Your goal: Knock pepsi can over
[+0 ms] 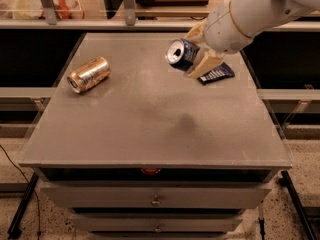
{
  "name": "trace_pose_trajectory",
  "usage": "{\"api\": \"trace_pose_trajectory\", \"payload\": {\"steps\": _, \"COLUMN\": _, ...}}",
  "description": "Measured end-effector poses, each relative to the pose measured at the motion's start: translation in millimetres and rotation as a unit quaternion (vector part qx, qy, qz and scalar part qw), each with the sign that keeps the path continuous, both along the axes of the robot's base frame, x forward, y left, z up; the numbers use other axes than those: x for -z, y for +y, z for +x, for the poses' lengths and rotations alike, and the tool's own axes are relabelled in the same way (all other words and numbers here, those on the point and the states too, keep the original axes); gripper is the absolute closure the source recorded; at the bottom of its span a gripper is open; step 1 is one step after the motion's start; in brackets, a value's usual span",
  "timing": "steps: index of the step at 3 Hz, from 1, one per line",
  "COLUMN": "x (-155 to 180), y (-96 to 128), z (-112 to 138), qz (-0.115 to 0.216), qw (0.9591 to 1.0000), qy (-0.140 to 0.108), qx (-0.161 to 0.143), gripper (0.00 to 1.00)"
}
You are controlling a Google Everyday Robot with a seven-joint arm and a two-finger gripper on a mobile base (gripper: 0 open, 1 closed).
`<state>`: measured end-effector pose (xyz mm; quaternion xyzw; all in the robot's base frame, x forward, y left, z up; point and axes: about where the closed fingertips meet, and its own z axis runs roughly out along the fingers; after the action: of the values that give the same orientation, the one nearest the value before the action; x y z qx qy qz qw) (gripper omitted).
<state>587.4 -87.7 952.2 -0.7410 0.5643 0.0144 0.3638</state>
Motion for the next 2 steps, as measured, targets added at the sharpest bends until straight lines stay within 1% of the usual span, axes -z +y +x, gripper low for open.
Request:
{"api": "trace_pose_trajectory", "payload": {"steps": 1, "x": 11.8, "y": 12.9, "z": -2.3, "qz": -0.097, "qw": 0.9950, "qy": -0.018, "qx": -0.010, "gripper": 1.00}}
{"api": "trace_pose_trajectory", "payload": {"steps": 2, "x": 25.1, "y": 23.2, "z": -9.5, "qz": -0.193, "qw": 0.9802, "qy": -0.037, "qx": -0.027, "gripper": 1.00}}
